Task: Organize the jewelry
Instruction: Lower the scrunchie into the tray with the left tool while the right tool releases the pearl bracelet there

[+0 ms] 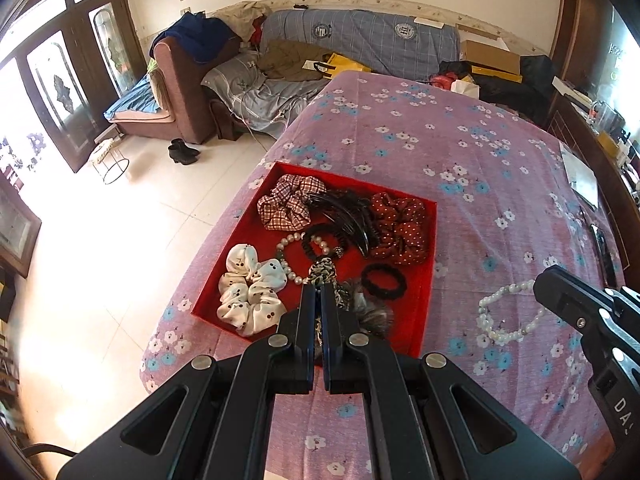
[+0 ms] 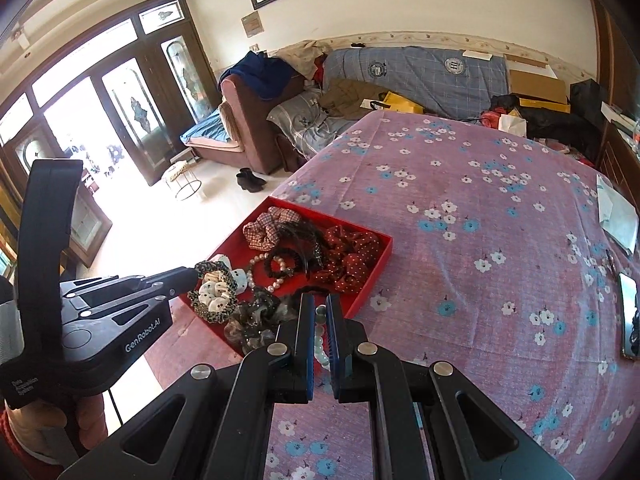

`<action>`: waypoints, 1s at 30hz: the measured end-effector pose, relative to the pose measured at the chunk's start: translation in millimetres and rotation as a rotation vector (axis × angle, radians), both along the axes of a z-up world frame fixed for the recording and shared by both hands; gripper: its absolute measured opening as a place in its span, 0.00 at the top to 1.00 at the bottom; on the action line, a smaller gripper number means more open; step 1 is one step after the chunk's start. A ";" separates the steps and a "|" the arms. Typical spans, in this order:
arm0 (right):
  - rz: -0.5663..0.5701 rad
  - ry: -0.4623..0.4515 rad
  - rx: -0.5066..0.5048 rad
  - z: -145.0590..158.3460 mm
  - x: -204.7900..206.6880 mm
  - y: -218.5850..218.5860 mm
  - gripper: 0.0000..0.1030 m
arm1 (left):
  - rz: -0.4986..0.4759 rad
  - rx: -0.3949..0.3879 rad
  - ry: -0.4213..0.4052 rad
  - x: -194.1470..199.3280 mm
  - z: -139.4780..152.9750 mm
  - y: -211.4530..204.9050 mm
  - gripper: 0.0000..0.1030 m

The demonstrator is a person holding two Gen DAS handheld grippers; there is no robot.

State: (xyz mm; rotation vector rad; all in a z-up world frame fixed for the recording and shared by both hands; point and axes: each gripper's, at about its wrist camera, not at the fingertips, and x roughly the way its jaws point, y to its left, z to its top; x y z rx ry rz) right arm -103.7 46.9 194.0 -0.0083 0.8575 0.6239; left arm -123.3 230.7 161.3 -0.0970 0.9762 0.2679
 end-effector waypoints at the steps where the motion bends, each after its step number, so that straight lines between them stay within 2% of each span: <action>1: 0.000 0.001 -0.002 -0.4 0.6 2.1 0.93 | 0.000 -0.002 0.002 1.1 -1.0 1.5 0.98; 22: -0.061 0.081 0.000 -23.4 20.0 23.0 0.93 | -0.043 -0.017 0.072 26.1 -33.1 34.6 0.98; 26: -0.054 0.101 0.013 -26.1 27.4 30.4 0.93 | -0.024 -0.043 0.069 29.8 -34.2 54.2 0.98; 30: -0.030 0.137 0.068 -26.7 38.8 37.9 0.93 | -0.013 -0.095 0.044 34.7 -28.2 80.8 0.98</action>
